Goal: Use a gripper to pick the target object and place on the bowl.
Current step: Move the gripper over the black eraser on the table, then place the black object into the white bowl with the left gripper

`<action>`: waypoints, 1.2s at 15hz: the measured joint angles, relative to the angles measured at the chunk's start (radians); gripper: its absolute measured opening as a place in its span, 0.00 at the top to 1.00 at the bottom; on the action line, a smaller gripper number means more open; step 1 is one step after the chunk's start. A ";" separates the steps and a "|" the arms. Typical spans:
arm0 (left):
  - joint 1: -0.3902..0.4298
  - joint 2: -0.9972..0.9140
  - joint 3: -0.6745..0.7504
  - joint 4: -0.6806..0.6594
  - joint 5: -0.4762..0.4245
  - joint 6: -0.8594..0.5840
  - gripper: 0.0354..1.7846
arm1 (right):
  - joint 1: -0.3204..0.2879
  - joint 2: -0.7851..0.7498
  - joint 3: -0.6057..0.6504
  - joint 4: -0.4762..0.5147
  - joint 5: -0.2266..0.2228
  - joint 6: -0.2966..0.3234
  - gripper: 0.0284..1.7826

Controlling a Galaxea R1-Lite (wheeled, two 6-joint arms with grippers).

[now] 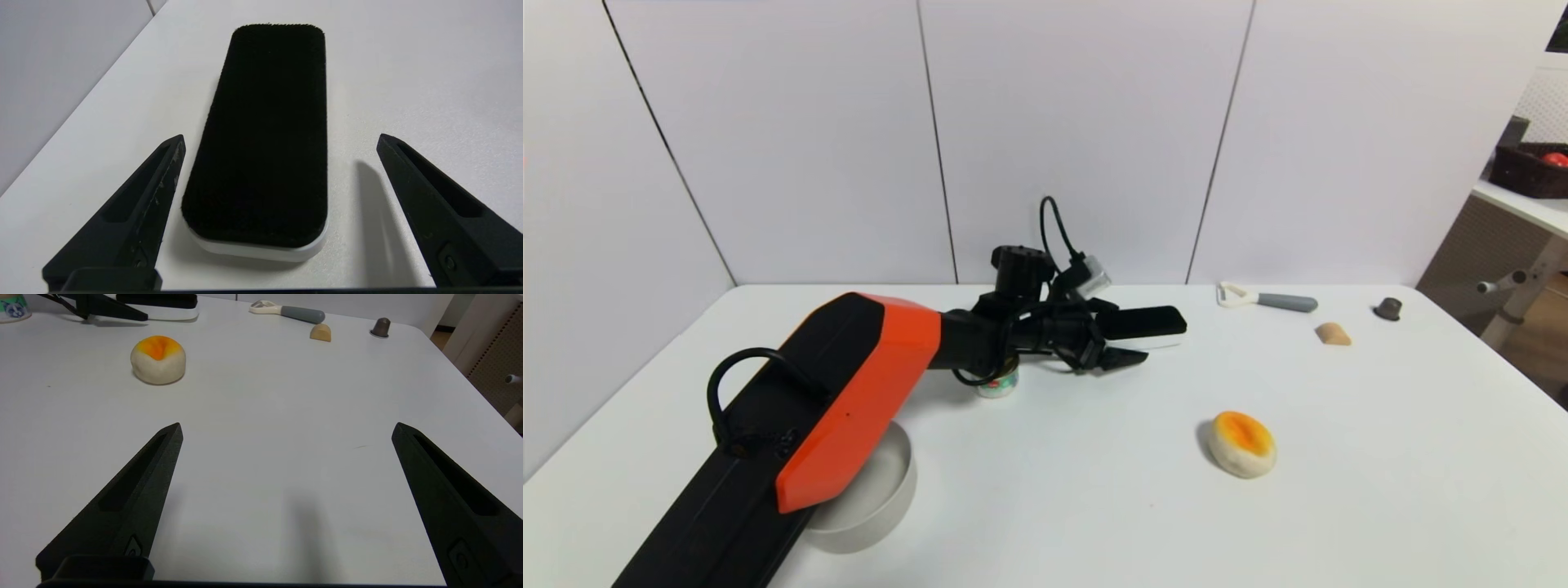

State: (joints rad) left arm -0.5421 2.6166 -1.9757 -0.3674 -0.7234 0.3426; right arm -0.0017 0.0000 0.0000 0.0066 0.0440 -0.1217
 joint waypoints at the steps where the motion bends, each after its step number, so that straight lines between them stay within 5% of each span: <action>1: -0.002 0.000 0.000 0.001 0.000 0.000 0.12 | 0.000 0.000 0.000 0.000 0.001 0.000 0.01; 5: -0.005 0.005 0.001 -0.002 0.000 0.004 0.43 | 0.000 0.000 0.000 0.000 0.000 0.000 0.01; 14: -0.007 -0.049 0.003 0.027 0.003 0.009 0.45 | 0.000 0.000 0.000 0.000 0.000 0.000 0.01; 18: -0.007 -0.169 0.024 0.168 0.003 0.066 0.45 | 0.000 0.000 0.000 0.000 0.001 0.000 0.01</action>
State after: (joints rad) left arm -0.5494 2.4472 -1.9521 -0.1991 -0.7200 0.4083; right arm -0.0017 0.0000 0.0000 0.0066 0.0447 -0.1215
